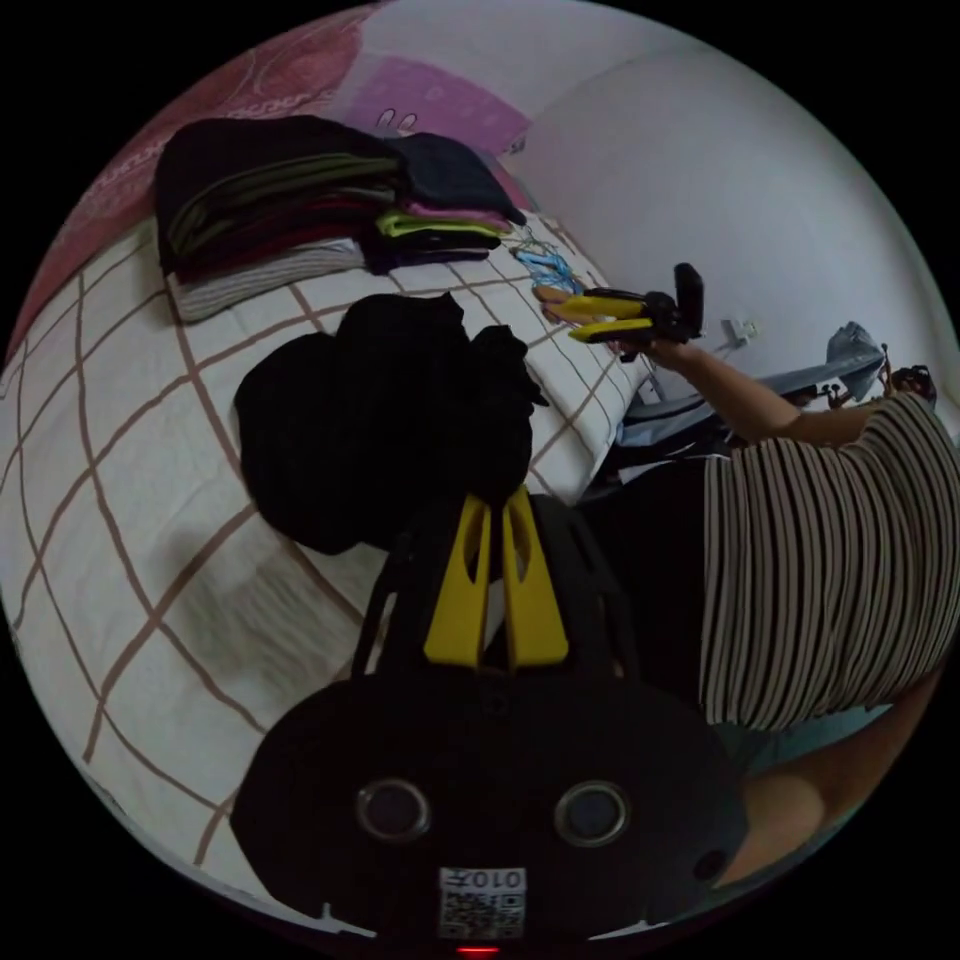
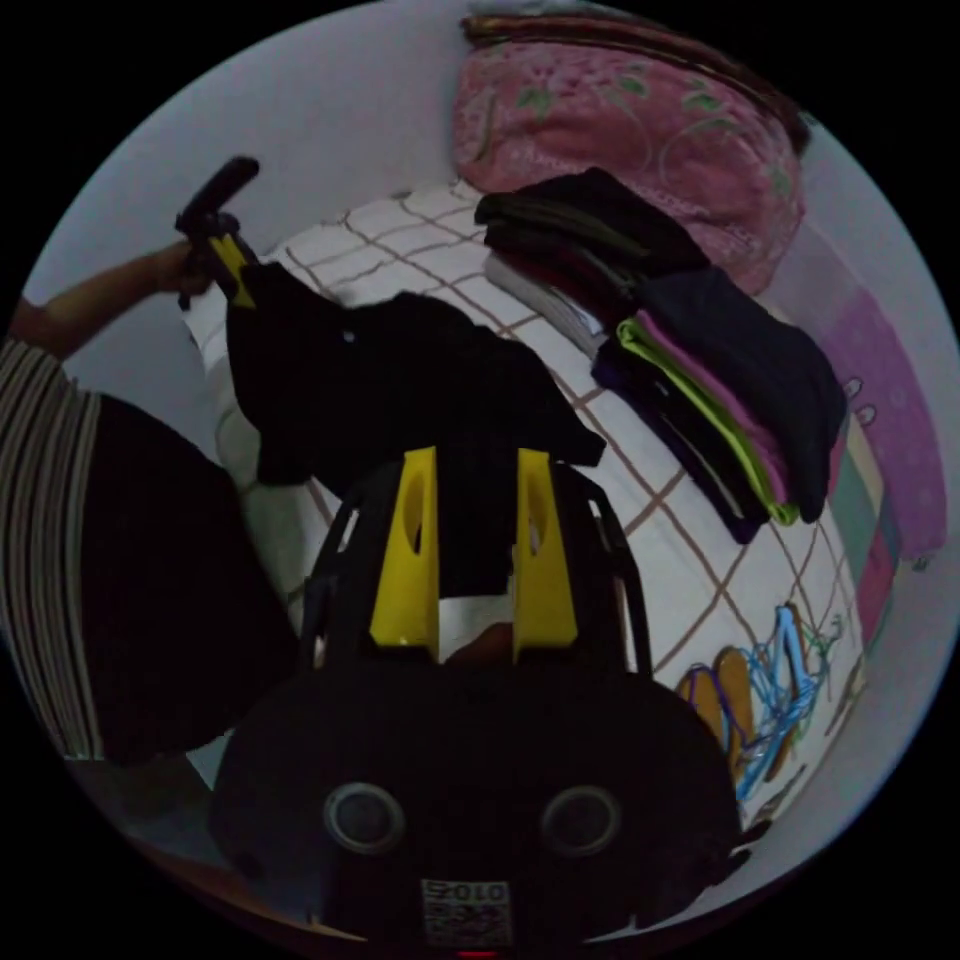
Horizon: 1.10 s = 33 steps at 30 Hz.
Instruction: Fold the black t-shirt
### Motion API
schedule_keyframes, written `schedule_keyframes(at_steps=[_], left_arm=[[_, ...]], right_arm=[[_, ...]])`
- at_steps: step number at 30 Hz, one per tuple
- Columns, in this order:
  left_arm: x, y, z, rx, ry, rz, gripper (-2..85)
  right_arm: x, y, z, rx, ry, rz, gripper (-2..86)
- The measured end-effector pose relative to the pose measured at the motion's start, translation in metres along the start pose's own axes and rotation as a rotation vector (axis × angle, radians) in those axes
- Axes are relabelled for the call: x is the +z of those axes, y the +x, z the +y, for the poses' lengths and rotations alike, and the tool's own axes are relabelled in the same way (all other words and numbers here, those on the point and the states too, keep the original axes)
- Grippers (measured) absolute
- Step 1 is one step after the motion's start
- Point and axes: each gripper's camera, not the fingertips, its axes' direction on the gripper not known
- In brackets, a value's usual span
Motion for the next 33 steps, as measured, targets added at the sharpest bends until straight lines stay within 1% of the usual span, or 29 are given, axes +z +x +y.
schedule_keyframes(at_steps=[2, 7, 13, 17, 19, 21, 23, 29, 33], left_arm=[[-0.001, 0.007, 0.0, 0.001, 0.001, -0.011, -0.1], [-0.002, 0.035, -0.005, 0.043, -0.002, -0.039, -0.1], [-0.005, 0.076, -0.014, 0.109, -0.032, -0.116, 0.0], [-0.001, 0.099, -0.016, 0.145, -0.086, -0.191, 0.0], [0.001, 0.105, -0.015, 0.15, -0.116, -0.225, 0.1], [0.001, 0.111, -0.013, 0.154, -0.139, -0.248, 0.1], [0.001, 0.115, -0.011, 0.152, -0.14, -0.255, 0.0], [0.004, 0.129, -0.013, 0.158, -0.118, -0.252, 0.0], [0.004, 0.135, -0.016, 0.171, -0.114, -0.258, 0.0]], right_arm=[[0.008, -0.001, -0.016, -0.018, -0.004, -0.015, 11.3], [0.018, 0.002, -0.059, -0.012, 0.072, -0.112, 11.2], [0.045, 0.009, -0.114, -0.026, 0.017, -0.197, 11.4], [0.051, 0.021, -0.138, -0.05, 0.005, -0.178, 11.0], [0.055, 0.028, -0.144, -0.075, -0.042, -0.17, 10.9], [0.06, 0.035, -0.147, -0.094, -0.089, -0.209, 10.7], [0.064, 0.044, -0.151, -0.087, -0.12, -0.313, 10.5], [0.07, 0.041, -0.163, -0.048, -0.085, -0.424, 10.6], [0.072, 0.034, -0.167, -0.061, -0.095, -0.431, 10.5]])
